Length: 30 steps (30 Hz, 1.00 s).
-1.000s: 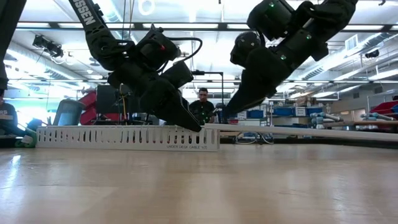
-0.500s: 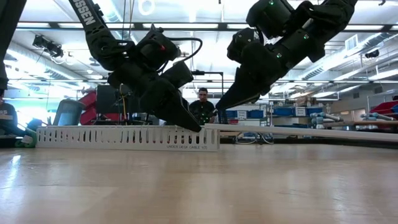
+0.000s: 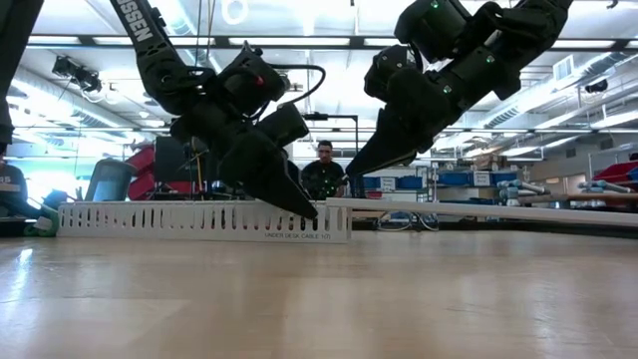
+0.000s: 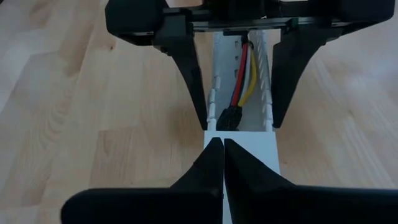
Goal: Ziptie cables
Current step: Close the white cable duct
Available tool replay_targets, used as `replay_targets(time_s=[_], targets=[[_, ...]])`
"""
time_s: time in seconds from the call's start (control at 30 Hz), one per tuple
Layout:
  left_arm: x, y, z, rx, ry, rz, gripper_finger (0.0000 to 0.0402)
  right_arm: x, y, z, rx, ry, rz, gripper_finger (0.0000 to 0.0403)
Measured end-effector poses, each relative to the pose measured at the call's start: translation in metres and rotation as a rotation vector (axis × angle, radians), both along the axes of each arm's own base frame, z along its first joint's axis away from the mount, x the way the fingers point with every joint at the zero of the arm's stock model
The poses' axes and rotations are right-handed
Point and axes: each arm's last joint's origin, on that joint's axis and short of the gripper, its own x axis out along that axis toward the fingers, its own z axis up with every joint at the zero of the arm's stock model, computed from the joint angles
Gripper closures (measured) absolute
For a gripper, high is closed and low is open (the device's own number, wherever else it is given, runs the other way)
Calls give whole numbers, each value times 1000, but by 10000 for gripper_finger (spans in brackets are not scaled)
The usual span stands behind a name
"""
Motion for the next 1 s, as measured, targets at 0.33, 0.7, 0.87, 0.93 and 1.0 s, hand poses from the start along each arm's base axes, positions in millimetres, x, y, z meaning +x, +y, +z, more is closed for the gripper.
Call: replay_targets(time_s=[0.33,0.7,0.87,0.93,1.0], targets=[[-2,-1,-2,-9,32,-49,112,0,0,0,0,3,0,402],[-6,-3,-6,-27,26,-75,156,0,0,0,0,2,-1,401],[-6,-3,-6,-16,23,-84,159,0,0,0,28,2,-18,402],[-6,-3,-6,-16,23,-84,159,0,0,-1,66,5,-34,402],[-6,-3,-5,-15,22,-84,159,-1,0,-2,98,27,-36,402]])
